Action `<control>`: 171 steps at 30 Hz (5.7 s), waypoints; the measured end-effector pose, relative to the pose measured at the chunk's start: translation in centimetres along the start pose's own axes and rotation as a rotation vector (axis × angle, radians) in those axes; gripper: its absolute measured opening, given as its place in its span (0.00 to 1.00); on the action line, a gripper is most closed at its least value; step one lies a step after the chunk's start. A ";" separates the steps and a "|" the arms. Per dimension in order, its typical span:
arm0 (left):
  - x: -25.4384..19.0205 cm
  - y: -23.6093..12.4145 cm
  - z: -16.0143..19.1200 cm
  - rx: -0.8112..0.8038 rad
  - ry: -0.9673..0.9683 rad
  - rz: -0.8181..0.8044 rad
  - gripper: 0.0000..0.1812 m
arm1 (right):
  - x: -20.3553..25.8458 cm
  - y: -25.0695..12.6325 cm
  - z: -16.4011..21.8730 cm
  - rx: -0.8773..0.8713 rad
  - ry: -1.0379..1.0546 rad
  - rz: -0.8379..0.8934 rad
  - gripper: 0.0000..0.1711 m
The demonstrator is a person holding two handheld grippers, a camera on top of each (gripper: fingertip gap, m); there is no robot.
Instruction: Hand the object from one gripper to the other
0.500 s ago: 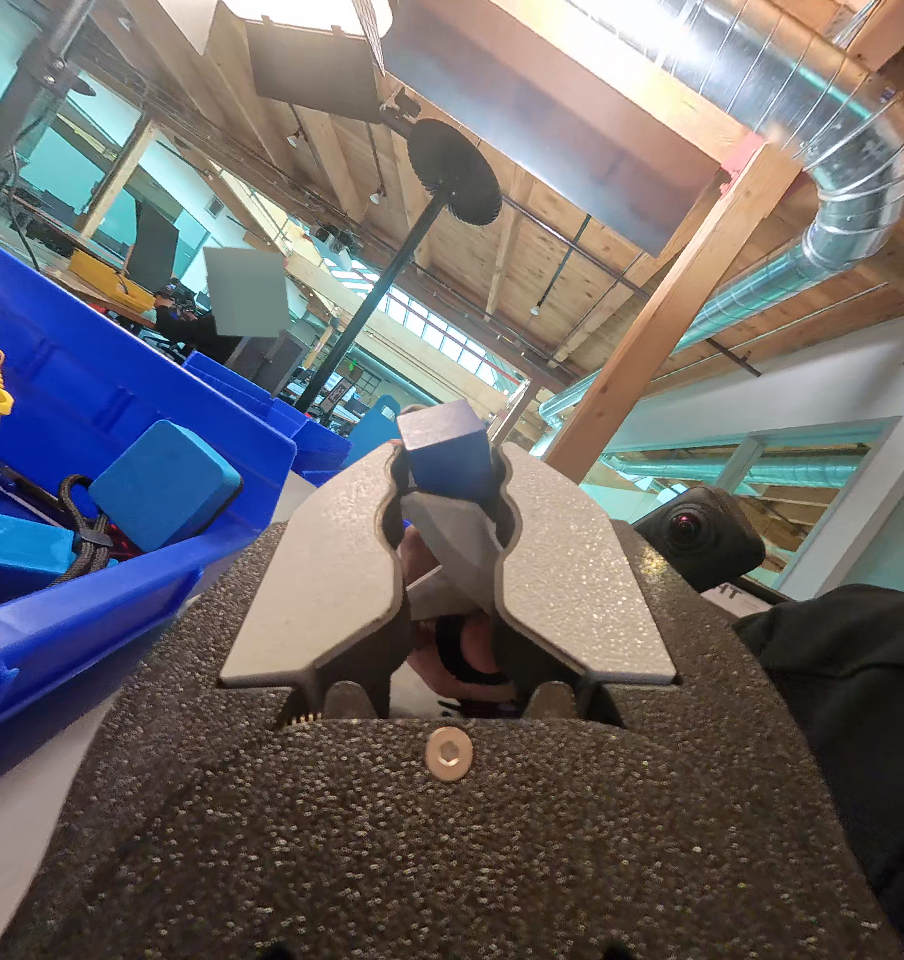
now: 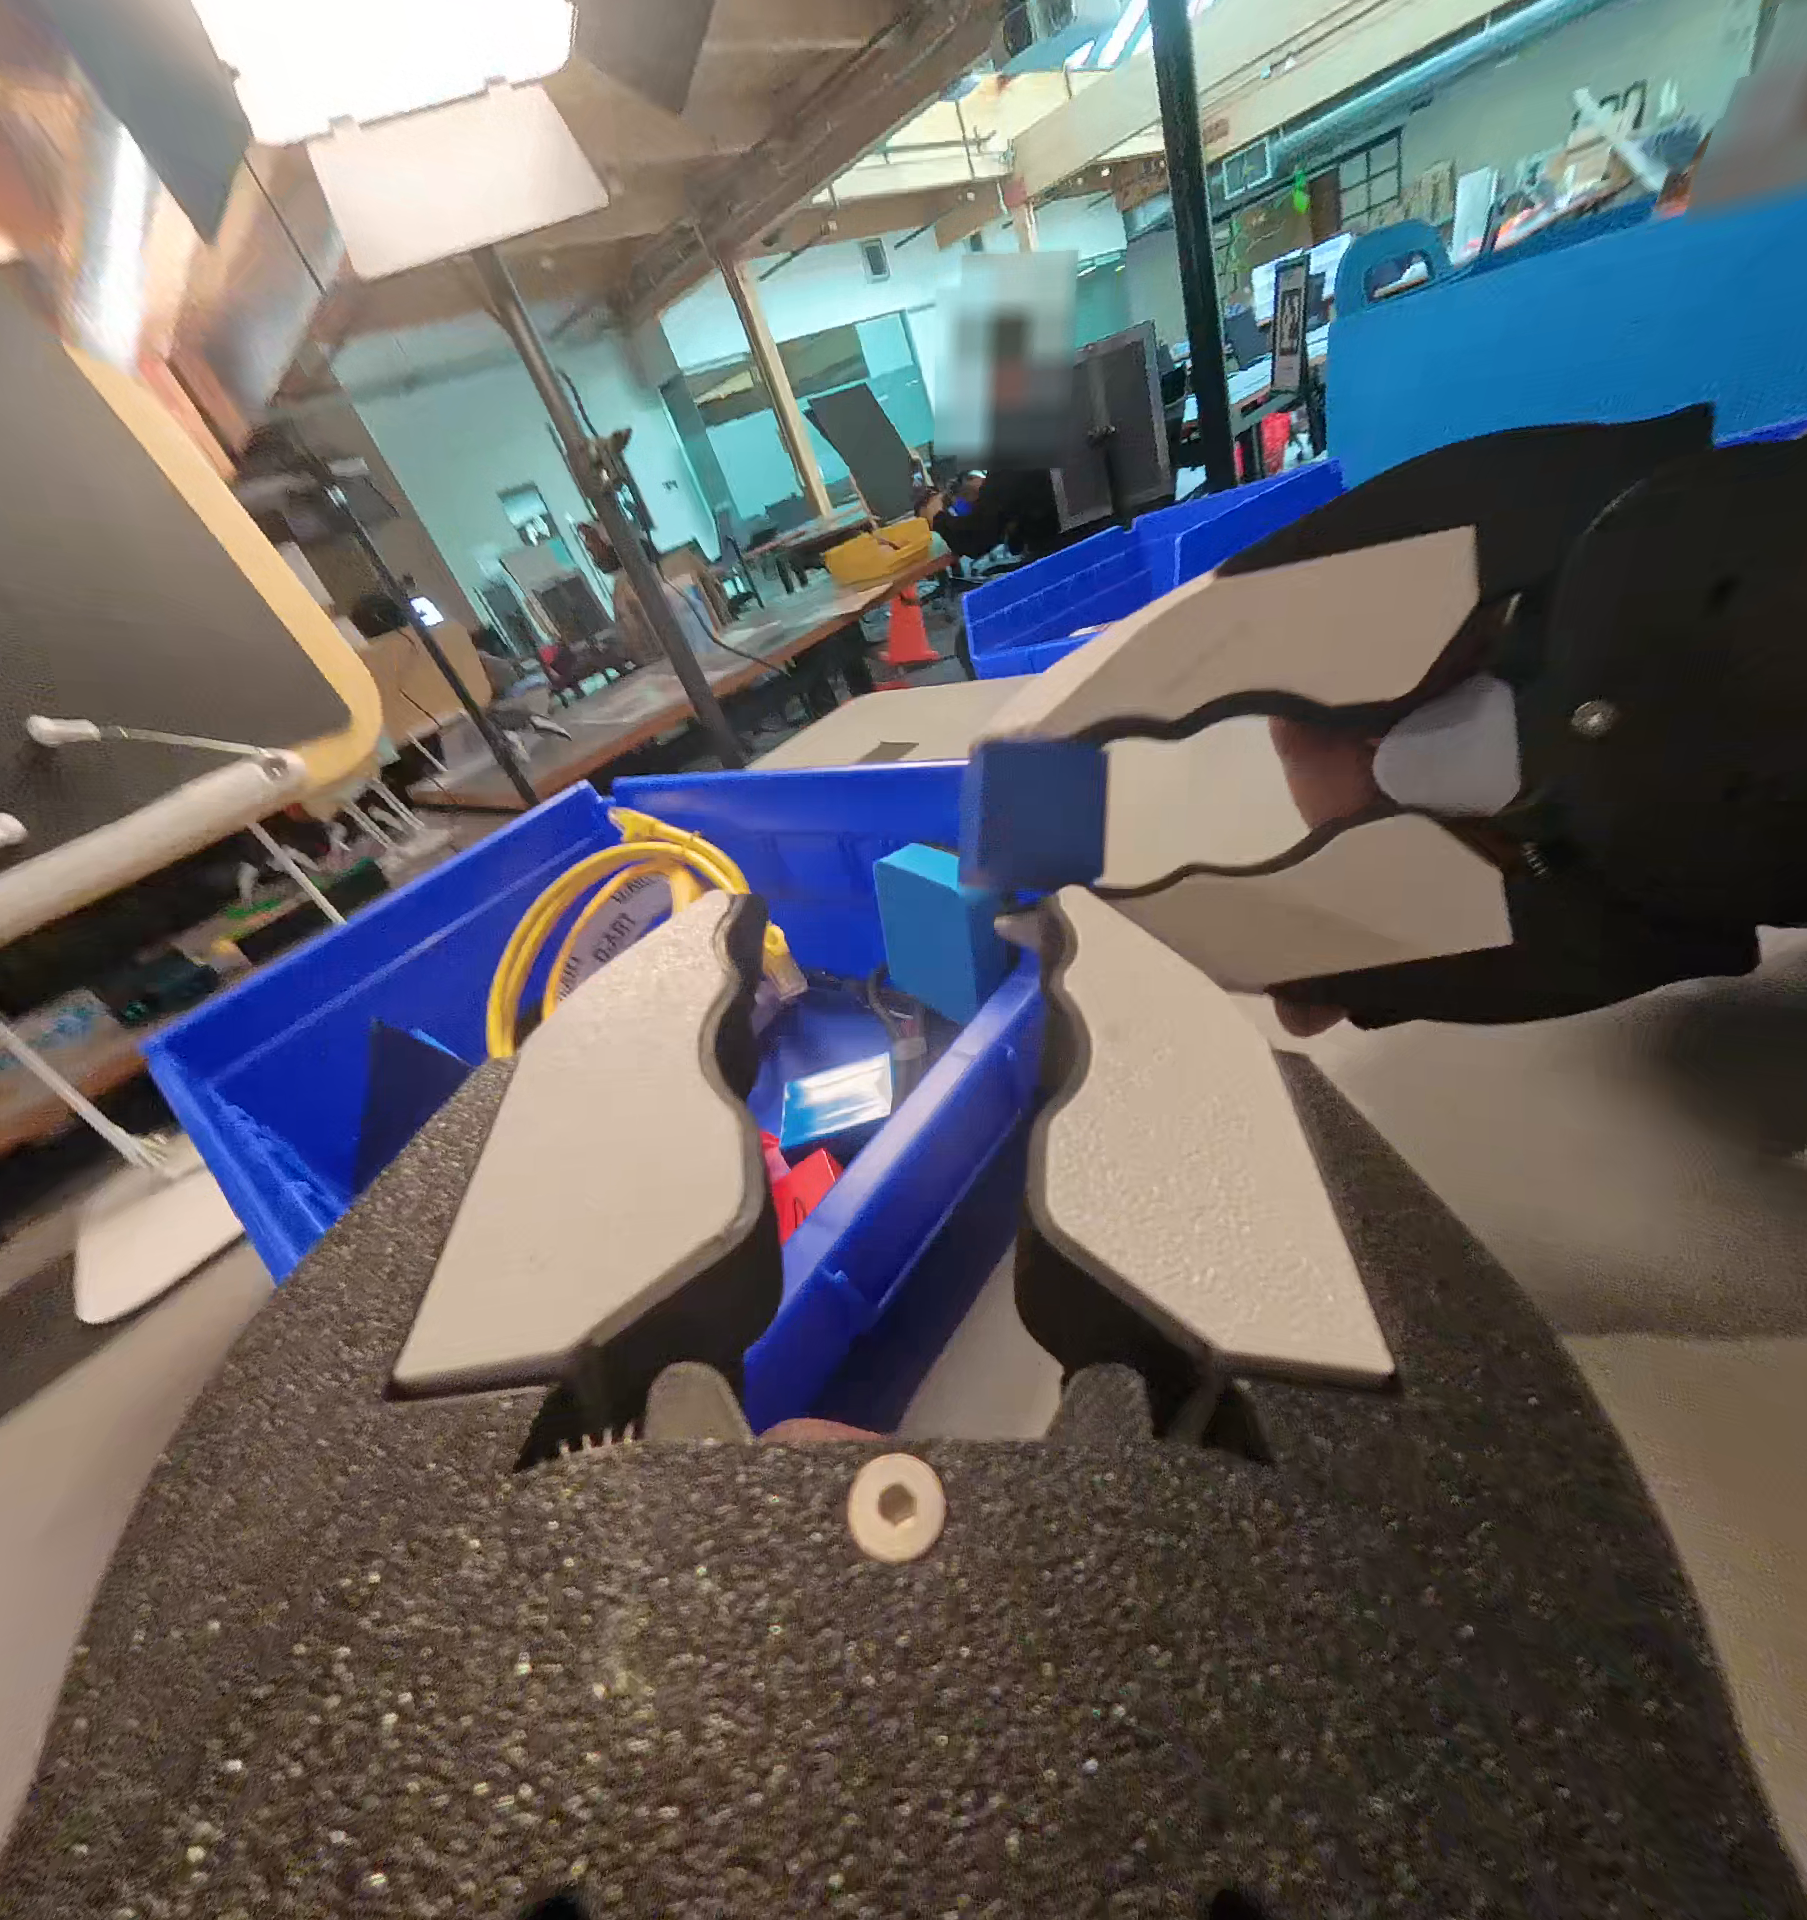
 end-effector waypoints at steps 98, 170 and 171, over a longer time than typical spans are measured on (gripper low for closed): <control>-3.3 0.0 1.2 0.013 0.712 0.039 0.17 | 0.5 -0.6 0.2 -0.131 0.792 -0.634 0.17; -1.9 0.2 2.2 0.160 -0.170 0.334 0.17 | 2.9 -0.5 0.1 -0.145 0.391 -0.406 0.27; -1.6 0.2 2.1 0.152 -0.131 0.291 0.17 | 2.6 -0.3 0.4 -0.120 0.487 -0.446 0.28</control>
Point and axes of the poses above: each gripper's, where its closed fingertips meet, y out along the fingers, z out of its underside, x = y × z across the jaws, the point moved 6 cm from there along -y, back along the fingers, and after that the axes turned 8 degrees about y, right-handed, at the moved point
